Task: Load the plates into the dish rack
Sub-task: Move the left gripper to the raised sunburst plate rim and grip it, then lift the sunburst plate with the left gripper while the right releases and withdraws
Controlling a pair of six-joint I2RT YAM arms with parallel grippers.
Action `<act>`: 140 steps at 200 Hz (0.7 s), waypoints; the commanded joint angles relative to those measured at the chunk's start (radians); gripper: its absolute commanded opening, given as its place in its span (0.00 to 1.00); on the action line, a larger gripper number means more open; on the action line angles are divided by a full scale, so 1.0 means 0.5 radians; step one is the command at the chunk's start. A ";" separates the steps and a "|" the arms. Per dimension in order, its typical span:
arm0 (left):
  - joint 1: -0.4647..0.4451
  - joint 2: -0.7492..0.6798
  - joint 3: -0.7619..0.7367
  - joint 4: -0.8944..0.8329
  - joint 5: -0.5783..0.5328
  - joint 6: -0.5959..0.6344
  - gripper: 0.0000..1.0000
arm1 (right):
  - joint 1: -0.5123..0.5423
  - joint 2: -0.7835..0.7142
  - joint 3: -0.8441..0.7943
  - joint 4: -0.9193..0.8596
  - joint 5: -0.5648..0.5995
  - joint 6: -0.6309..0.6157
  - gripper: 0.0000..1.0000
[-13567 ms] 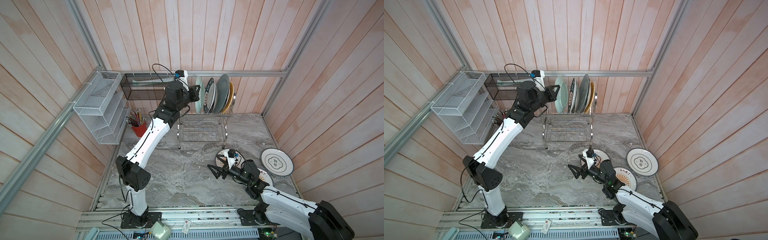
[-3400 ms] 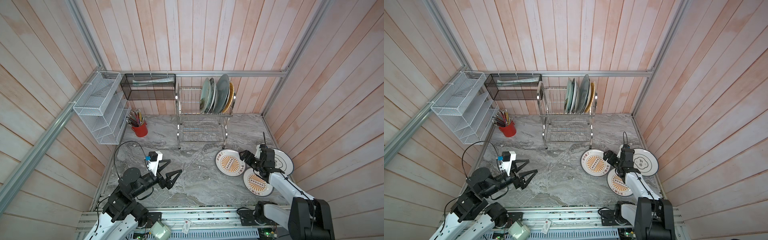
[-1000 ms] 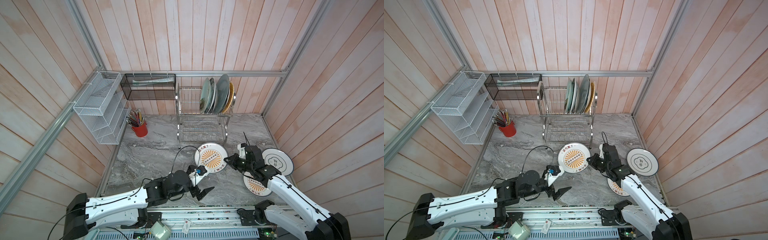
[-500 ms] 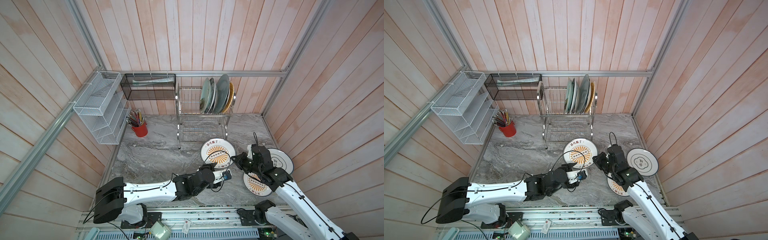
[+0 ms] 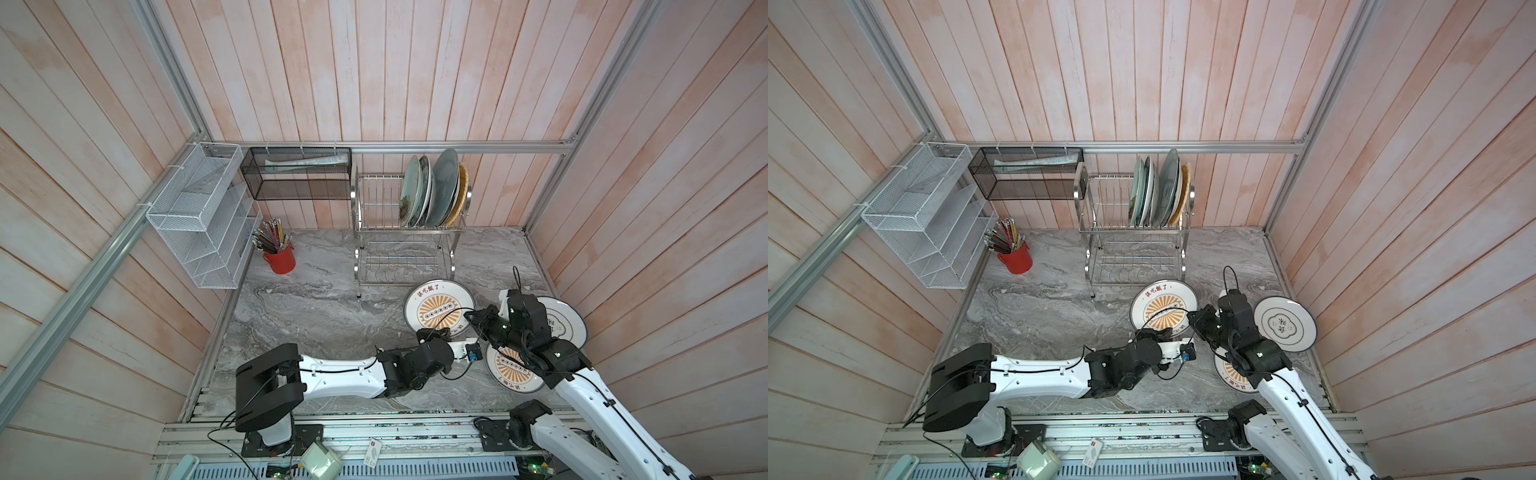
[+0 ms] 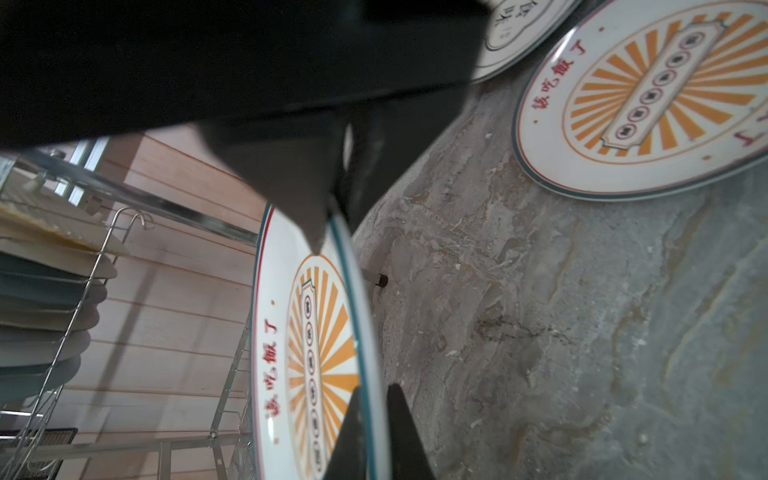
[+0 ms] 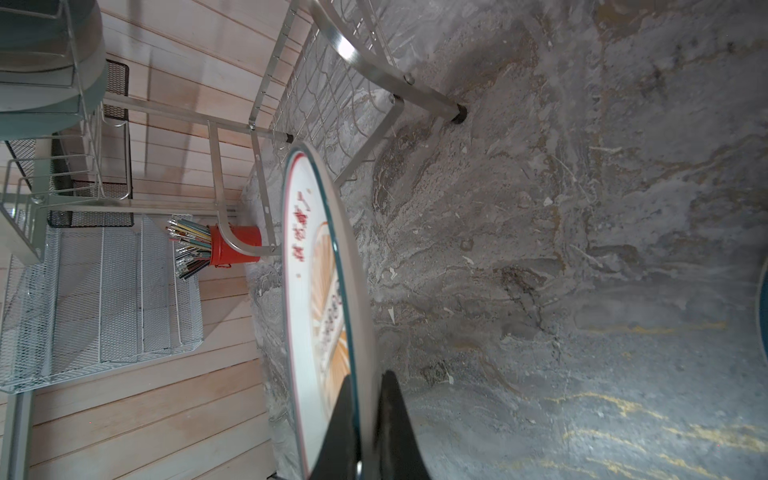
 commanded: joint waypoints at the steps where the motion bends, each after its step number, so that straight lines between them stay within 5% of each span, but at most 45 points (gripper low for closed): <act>1: 0.035 -0.015 0.049 0.137 -0.244 -0.111 0.00 | 0.008 -0.048 0.012 0.078 -0.054 0.086 0.00; 17: 0.035 -0.110 -0.011 0.171 -0.232 -0.135 0.00 | 0.006 -0.055 0.001 0.149 -0.085 0.025 0.01; 52: 0.020 -0.463 -0.181 -0.012 0.131 -0.326 0.00 | 0.003 -0.013 -0.012 0.366 -0.188 -0.212 0.62; 78: 0.020 -0.703 -0.313 -0.191 0.374 -0.490 0.00 | -0.065 -0.001 0.022 0.496 -0.233 -0.389 0.94; 140: 0.020 -1.392 -0.385 -0.747 0.931 -1.387 0.00 | -0.574 -0.077 -0.068 0.921 -0.842 -0.669 0.98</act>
